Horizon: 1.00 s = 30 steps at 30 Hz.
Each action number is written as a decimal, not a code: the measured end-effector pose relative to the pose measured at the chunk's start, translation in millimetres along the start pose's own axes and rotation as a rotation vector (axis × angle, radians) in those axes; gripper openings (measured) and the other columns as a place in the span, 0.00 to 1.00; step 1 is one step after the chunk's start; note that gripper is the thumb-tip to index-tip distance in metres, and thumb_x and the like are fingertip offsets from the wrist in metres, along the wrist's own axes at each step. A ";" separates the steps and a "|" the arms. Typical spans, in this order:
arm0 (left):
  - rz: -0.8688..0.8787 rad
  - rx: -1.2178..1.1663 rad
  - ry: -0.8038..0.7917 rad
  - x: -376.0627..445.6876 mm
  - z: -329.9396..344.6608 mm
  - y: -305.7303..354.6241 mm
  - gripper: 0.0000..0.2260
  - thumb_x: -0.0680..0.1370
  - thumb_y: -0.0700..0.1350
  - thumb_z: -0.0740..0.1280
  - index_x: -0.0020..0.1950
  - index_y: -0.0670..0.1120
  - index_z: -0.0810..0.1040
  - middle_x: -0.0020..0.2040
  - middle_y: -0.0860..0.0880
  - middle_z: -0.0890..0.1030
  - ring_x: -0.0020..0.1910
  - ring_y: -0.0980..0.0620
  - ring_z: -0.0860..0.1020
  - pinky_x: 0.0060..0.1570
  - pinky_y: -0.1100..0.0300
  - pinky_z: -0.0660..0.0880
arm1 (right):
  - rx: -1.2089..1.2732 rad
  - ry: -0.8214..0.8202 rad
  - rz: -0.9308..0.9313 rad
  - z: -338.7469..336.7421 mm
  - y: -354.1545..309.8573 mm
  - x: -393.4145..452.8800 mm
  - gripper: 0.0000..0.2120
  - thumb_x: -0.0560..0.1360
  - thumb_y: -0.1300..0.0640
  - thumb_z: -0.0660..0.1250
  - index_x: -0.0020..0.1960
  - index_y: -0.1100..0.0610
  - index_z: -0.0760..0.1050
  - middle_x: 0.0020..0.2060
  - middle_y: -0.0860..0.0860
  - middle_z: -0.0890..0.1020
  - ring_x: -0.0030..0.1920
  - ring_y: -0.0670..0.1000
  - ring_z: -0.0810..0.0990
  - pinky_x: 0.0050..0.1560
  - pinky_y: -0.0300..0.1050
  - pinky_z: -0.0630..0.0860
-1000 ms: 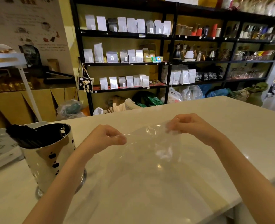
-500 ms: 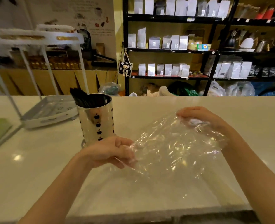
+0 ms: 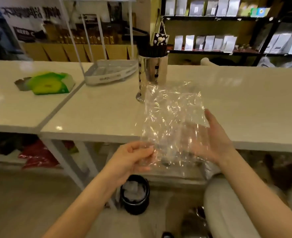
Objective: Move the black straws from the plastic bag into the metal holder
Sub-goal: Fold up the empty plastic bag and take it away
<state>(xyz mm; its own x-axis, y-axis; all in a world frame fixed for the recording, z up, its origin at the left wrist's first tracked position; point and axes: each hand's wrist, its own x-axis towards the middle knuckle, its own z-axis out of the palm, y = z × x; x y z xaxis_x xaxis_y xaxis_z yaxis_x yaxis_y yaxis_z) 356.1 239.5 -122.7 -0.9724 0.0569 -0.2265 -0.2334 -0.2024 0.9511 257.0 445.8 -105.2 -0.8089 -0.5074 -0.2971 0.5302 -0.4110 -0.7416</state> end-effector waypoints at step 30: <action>-0.476 -0.004 0.722 117.0 -183.1 -532.7 0.16 0.72 0.28 0.61 0.54 0.44 0.63 0.39 0.44 0.78 0.33 0.48 0.78 0.33 0.56 0.74 | -0.671 0.406 0.272 -243.4 511.2 219.2 0.37 0.70 0.79 0.62 0.70 0.50 0.58 0.46 0.60 0.73 0.35 0.53 0.74 0.28 0.41 0.76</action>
<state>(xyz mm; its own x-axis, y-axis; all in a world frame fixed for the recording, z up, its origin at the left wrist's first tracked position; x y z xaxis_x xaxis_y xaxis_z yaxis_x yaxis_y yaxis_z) 365.1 175.0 -694.4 -0.5378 -0.4984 -0.6800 -0.6162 -0.3181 0.7205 288.9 308.8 -695.9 -0.7712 -0.1582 -0.6166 0.5604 0.2910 -0.7755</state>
